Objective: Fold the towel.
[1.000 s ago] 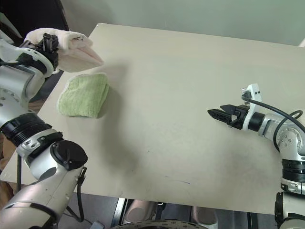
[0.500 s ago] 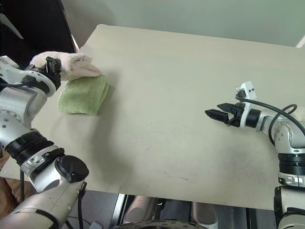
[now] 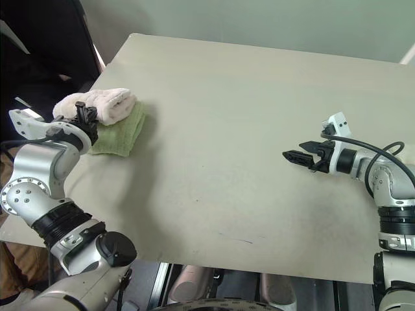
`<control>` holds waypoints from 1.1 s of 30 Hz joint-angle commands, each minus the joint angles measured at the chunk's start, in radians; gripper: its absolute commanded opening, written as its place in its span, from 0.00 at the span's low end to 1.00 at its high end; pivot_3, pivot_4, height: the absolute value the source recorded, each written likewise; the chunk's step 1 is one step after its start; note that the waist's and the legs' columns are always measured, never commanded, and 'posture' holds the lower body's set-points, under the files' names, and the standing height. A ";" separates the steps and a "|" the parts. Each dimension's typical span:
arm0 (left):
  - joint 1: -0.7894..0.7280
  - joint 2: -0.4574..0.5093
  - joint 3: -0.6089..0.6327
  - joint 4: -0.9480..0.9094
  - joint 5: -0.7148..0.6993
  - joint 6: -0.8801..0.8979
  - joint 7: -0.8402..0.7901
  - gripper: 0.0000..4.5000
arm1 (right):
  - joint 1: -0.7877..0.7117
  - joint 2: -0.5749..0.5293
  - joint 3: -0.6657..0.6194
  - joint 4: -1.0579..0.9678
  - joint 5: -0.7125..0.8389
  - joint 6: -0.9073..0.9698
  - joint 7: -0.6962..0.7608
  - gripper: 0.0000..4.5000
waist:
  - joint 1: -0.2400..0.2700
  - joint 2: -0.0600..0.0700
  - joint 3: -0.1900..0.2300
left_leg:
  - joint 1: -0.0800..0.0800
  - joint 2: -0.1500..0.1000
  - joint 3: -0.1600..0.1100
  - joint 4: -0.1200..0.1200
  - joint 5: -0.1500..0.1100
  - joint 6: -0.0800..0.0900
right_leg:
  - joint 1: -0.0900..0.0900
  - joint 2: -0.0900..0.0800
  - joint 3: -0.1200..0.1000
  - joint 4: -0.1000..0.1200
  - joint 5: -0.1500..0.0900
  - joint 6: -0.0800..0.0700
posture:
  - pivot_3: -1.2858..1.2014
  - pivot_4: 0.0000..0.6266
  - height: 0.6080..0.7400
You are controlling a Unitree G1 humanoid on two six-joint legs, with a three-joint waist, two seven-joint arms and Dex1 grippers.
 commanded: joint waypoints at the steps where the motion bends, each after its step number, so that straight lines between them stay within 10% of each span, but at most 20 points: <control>1: 0.030 0.017 -0.024 -0.074 -0.057 -0.040 0.029 0.01 | -0.011 -0.001 -0.015 -0.017 -0.003 -0.016 0.018 1.00 | 0.000 0.000 0.000 | 0.000 0.001 0.000 0.000 0.000 -0.001 | 0.000 0.000 0.000 0.000 0.000 -0.001 | 0.52 0.24 1.00; 8: 0.128 0.026 -0.049 -0.076 -0.083 -0.103 0.032 0.01 | 0.001 0.005 -0.006 -0.022 -0.015 -0.030 0.019 1.00 | 0.000 0.000 0.000 | 0.001 0.010 0.001 0.000 -0.001 -0.007 | -0.001 0.007 -0.001 0.000 0.002 -0.008 | 0.52 0.24 1.00; 21: 0.191 0.053 -0.114 -0.074 -0.131 -0.152 -0.037 0.96 | 0.012 0.007 -0.021 -0.036 -0.024 -0.036 0.014 1.00 | 0.000 -0.001 0.001 | 0.008 0.021 -0.001 -0.009 -0.002 -0.013 | -0.001 0.023 0.001 0.001 0.003 -0.020 | 0.52 0.24 1.00; 33: 0.256 0.075 -0.287 -0.088 -0.334 -0.057 0.036 0.99 | 0.034 0.007 -0.053 -0.048 -0.014 -0.039 0.001 1.00 | 0.000 -0.001 0.001 | 0.011 0.030 0.001 -0.009 -0.003 -0.024 | -0.001 0.032 0.002 0.001 0.003 -0.027 | 0.52 0.24 1.00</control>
